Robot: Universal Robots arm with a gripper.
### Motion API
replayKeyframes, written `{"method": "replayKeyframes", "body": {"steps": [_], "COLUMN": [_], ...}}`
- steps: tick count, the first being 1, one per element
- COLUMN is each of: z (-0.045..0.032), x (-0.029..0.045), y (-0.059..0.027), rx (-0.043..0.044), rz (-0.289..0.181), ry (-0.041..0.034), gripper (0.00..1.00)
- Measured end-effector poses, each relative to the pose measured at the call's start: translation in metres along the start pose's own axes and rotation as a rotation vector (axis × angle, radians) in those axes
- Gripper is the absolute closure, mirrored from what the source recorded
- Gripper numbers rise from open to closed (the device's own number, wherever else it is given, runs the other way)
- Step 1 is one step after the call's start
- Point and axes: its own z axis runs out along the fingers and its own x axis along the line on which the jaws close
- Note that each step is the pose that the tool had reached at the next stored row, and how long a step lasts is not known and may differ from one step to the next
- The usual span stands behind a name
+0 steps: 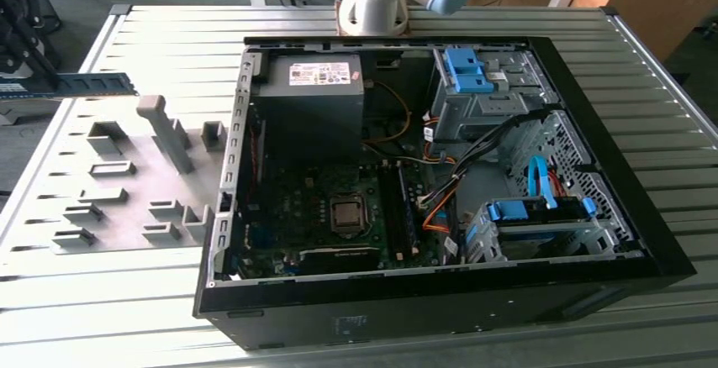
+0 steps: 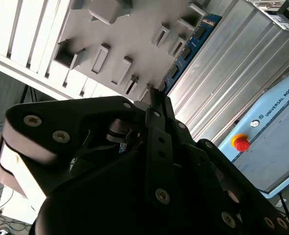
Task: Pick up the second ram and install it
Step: 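Pick up the second ram and move it above second insertion slot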
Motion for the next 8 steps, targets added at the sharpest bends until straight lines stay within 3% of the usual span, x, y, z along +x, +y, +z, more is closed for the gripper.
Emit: {"method": "replayKeyframes", "body": {"steps": [8], "z": [-0.0001], "x": [0.0], "y": [-0.0055], "rx": [0.0], "rz": [0.0], "ry": [0.0], "gripper": [0.86]}}
